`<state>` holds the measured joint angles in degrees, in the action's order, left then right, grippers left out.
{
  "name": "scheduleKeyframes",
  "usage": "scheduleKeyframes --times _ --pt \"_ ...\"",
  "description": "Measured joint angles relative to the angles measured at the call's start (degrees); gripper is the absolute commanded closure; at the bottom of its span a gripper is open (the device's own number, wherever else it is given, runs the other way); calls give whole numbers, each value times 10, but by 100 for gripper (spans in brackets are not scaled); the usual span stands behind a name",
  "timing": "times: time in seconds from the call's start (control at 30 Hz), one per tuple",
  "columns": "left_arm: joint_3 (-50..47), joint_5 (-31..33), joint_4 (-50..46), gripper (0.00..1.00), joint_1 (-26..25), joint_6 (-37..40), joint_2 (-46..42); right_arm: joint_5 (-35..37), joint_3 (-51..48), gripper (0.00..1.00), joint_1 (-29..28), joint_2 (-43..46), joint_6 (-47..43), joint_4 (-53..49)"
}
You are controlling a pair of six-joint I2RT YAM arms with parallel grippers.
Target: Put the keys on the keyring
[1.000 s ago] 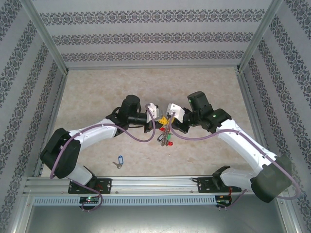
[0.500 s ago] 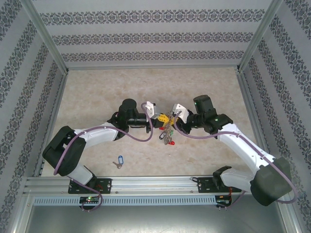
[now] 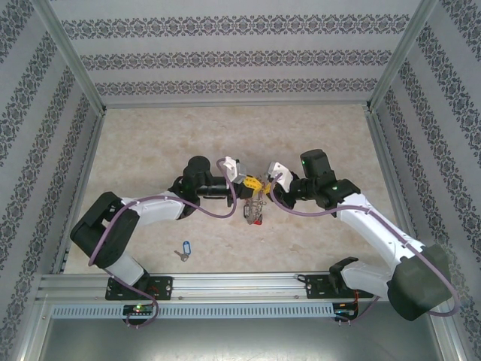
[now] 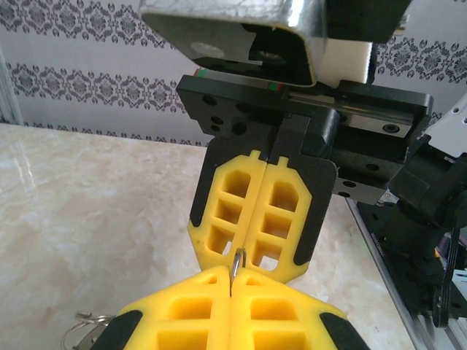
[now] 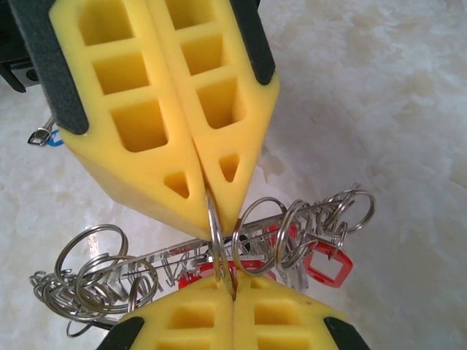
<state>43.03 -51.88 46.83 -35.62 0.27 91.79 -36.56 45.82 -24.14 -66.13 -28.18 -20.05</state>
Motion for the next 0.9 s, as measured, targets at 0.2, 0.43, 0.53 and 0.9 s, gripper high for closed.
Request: scheduleKeyframes --times 0.2,0.43,0.53,0.9 --pt "-11 0 67 100 0 -52 23 0 -11 97 0 3 17 15" --pt "-18 7 125 100 0 -92 41 -6 -44 87 4 18 78 73" --pt "-18 9 129 100 0 -91 40 2 -49 76 4 29 90 78" --pt "-18 13 118 100 -1 -61 25 53 -38 69 4 78 54 32"
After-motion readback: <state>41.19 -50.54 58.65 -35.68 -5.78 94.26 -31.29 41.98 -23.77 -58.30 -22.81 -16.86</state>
